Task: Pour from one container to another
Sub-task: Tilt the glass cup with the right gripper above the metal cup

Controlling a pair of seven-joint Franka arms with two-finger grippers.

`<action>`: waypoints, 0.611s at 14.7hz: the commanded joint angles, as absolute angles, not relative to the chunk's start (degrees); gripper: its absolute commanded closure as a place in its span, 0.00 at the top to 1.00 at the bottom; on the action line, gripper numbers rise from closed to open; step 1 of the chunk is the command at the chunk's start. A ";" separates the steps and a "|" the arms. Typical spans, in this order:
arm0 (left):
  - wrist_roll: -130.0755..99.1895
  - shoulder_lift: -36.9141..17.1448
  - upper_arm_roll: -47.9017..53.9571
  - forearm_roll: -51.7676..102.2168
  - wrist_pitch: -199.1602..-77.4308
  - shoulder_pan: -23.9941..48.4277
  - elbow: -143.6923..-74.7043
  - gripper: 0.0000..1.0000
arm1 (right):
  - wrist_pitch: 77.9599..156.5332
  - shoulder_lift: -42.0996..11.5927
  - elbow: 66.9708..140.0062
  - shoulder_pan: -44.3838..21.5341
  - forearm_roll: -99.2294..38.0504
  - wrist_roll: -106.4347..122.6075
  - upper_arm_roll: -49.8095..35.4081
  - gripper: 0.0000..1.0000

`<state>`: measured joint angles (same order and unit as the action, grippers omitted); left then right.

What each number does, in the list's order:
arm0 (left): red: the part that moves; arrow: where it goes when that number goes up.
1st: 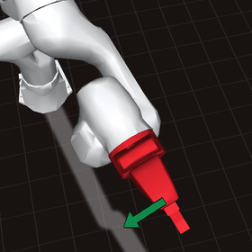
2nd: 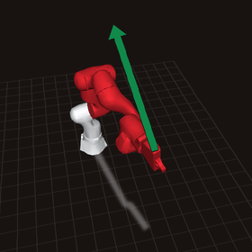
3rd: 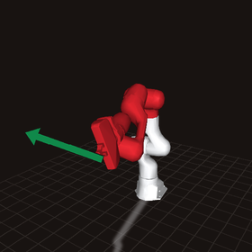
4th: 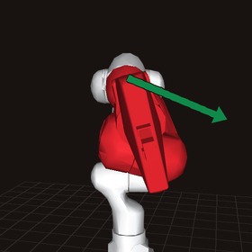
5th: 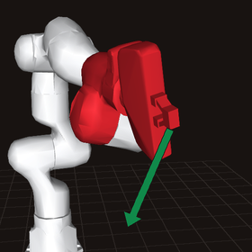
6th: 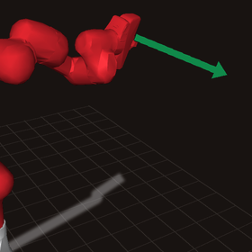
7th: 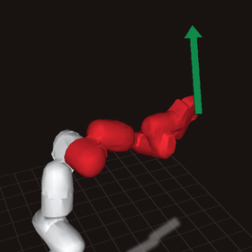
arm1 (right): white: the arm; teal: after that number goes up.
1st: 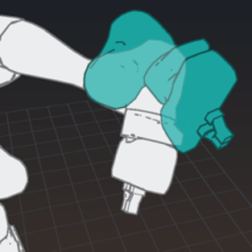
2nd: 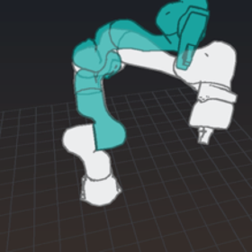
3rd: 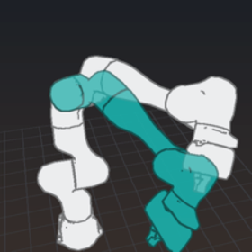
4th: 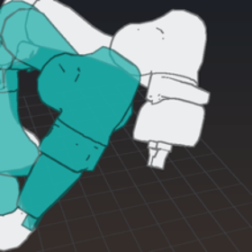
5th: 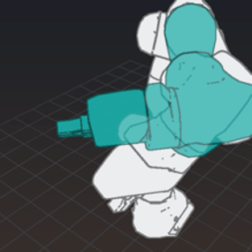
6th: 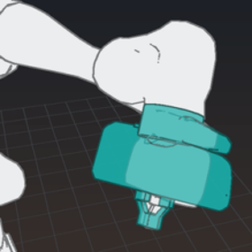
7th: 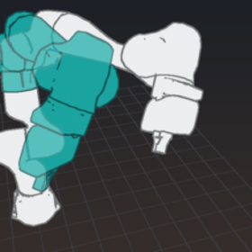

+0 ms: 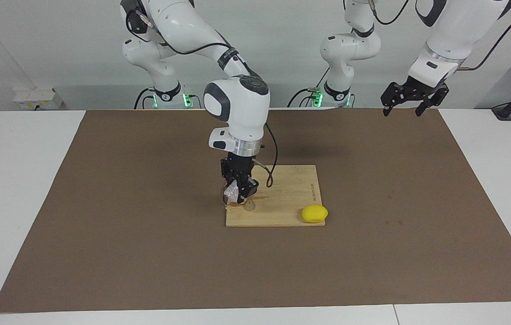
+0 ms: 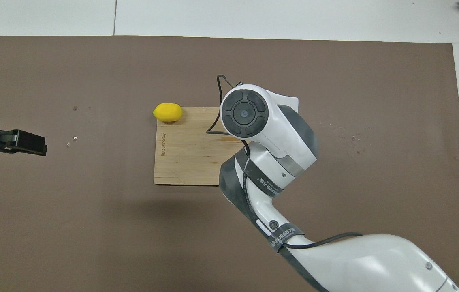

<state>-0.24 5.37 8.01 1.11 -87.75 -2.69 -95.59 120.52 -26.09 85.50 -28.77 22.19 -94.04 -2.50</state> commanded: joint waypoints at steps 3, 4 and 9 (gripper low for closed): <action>-0.18 6.68 7.65 1.49 -87.45 -2.64 -96.77 1.00 | 120.50 -25.22 86.04 -27.51 21.80 -93.69 -2.90 0.00; -0.18 6.68 7.65 1.49 -87.45 -2.64 -96.77 1.00 | 120.50 -25.22 86.04 -27.51 19.62 -93.78 -2.81 0.00; -0.18 6.68 7.73 1.49 -87.54 -2.64 -96.77 1.00 | 119.44 -24.96 85.96 -25.40 13.90 -93.60 -2.81 0.00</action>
<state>-0.24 5.37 8.00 1.11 -87.75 -2.69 -95.59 120.24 -25.91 85.48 -26.52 15.80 -94.05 -2.32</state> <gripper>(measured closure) 0.000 0.493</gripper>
